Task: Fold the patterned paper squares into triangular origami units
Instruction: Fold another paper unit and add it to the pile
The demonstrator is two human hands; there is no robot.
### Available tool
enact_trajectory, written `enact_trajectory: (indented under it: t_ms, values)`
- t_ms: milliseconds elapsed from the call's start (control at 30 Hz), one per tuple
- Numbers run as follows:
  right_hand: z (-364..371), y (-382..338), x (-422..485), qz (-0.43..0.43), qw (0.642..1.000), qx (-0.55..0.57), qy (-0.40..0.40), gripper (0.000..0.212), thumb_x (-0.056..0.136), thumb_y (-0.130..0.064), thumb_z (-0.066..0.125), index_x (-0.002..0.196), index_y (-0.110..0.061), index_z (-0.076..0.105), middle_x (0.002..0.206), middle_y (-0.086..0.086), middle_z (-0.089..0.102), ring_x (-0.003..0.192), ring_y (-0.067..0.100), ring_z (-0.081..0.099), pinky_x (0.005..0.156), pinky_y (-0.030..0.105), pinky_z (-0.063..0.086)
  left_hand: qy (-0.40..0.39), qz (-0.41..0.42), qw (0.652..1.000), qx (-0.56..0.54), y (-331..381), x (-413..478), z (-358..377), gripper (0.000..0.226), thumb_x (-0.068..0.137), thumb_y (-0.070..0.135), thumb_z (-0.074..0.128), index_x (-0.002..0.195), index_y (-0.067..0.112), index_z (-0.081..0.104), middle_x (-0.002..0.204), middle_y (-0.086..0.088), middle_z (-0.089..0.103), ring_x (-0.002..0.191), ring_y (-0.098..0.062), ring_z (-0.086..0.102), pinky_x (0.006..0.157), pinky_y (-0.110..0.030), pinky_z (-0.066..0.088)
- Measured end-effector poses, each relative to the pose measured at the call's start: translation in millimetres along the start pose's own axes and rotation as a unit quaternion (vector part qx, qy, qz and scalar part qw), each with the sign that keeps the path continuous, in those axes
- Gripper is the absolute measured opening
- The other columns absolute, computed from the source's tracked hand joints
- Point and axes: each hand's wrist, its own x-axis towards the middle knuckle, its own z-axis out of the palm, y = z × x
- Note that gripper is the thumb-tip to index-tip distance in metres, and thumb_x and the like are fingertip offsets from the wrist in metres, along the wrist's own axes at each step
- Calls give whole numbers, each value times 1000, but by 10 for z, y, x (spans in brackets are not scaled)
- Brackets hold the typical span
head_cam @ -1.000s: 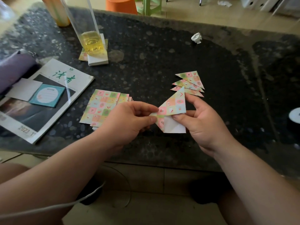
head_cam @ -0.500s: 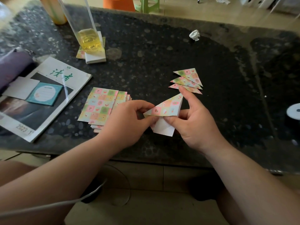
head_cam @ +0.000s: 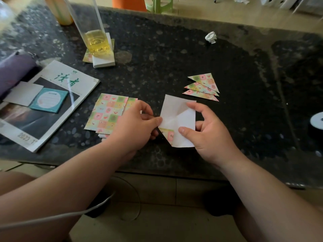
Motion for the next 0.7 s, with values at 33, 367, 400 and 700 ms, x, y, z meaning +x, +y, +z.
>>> enact_trajectory:
  t_ms: [33,367,400,700]
  values:
    - [0,-1,0,3,1000,6,4,63,93,-17,76,133,-52,43,101,-3,77,84,12,77,72,39,65,-14,2,1000,4,4,-7,-1,14,95,11,70,90,18,58,71,-2,69,65,-17,64,64,-33,56]
    - [-40,-21,42,21,999,23,30,10,93,-17,75,89,-26,76,90,-2,72,87,18,67,68,34,56,-108,26,988,105,50,-73,-66,42,85,-1,70,100,38,78,93,6,78,94,-26,74,91,-52,59]
    - [-47,-34,38,30,999,38,24,10,93,-16,74,89,-25,77,92,-1,72,88,18,68,68,33,57,-110,36,987,112,59,-86,-69,39,83,4,76,104,37,77,93,11,78,92,-18,74,92,-47,59]
    - [-167,-127,35,46,985,165,-28,46,91,9,43,95,-17,81,110,10,75,95,31,74,68,34,55,-82,104,988,81,119,-107,-96,35,68,41,84,101,34,79,92,11,77,89,-7,73,88,-34,59]
